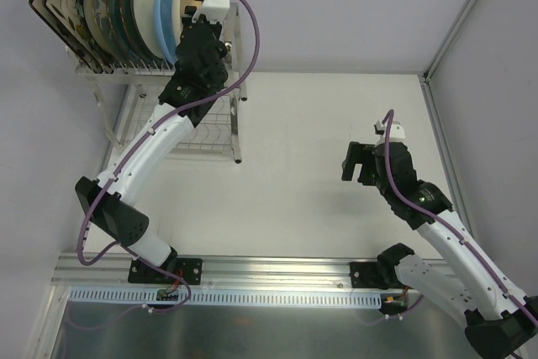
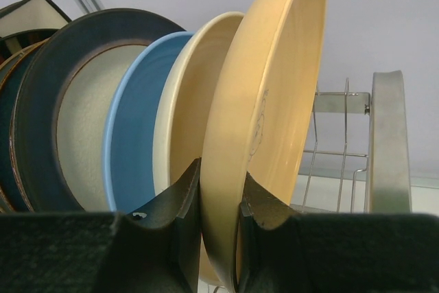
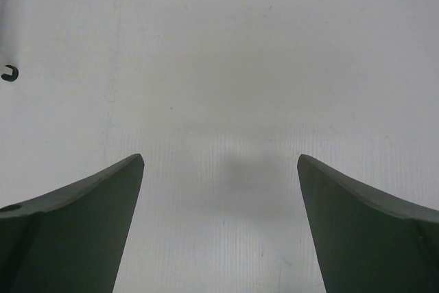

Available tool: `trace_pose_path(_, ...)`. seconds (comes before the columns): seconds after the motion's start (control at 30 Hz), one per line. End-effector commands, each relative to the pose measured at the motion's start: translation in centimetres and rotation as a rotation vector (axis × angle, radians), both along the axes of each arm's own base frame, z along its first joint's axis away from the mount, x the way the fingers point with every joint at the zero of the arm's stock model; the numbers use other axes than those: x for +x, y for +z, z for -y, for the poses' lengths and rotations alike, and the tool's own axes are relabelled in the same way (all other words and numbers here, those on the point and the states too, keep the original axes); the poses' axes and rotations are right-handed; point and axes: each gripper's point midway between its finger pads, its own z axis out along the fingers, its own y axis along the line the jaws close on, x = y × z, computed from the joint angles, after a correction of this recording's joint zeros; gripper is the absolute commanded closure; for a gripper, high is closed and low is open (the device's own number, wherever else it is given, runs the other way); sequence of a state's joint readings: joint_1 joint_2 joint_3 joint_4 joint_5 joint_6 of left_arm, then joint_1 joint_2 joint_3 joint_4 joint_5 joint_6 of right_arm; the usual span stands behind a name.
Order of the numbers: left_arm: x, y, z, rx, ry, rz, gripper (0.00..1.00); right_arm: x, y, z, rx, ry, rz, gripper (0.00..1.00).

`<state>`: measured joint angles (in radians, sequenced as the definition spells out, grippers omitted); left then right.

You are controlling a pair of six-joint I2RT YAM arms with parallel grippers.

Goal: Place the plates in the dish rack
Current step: Insert the plate into the dish rack

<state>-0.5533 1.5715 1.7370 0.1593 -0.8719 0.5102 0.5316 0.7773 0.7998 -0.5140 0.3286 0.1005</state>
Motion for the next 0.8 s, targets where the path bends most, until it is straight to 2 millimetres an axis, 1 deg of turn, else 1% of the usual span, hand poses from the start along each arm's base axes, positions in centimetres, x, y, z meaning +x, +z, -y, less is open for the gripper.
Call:
trace_pose_path(0.0,-0.1,1.3,-1.2,-0.037,0.027,0.037,1.00,0.0,0.1,0.6,-0.017,-0.016,0.013,0.01)
trace_pose_path(0.2,0.4,0.4,-1.4,-0.043,0.027,0.015,1.00,0.0,-0.1,0.7,-0.019,-0.018,0.010,0.00)
trace_pose_path(0.4,0.9,-0.4,-0.6,-0.079,-0.019,-0.002,1.00,0.0,-0.2,0.7,-0.017,-0.019,0.008,0.01)
trace_pose_path(0.57,1.3,-1.3,-0.6,-0.086,-0.017,-0.032,1.00,0.0,-0.4,0.8,-0.022,-0.022,0.003,0.00)
trace_pose_path(0.67,1.2,-1.6,-0.5,-0.093,-0.024,-0.041,0.94,0.0,-0.4,0.8,-0.020,-0.020,0.002,0.01)
trace_pose_path(0.7,1.2,-1.5,-0.5,-0.101,-0.027,-0.040,0.88,0.0,-0.4,0.7,-0.020,-0.019,0.000,0.00)
trace_pose_path(0.77,1.1,-1.4,-0.6,-0.103,-0.033,-0.039,0.85,0.0,-0.4,0.7,-0.019,-0.017,0.001,0.00)
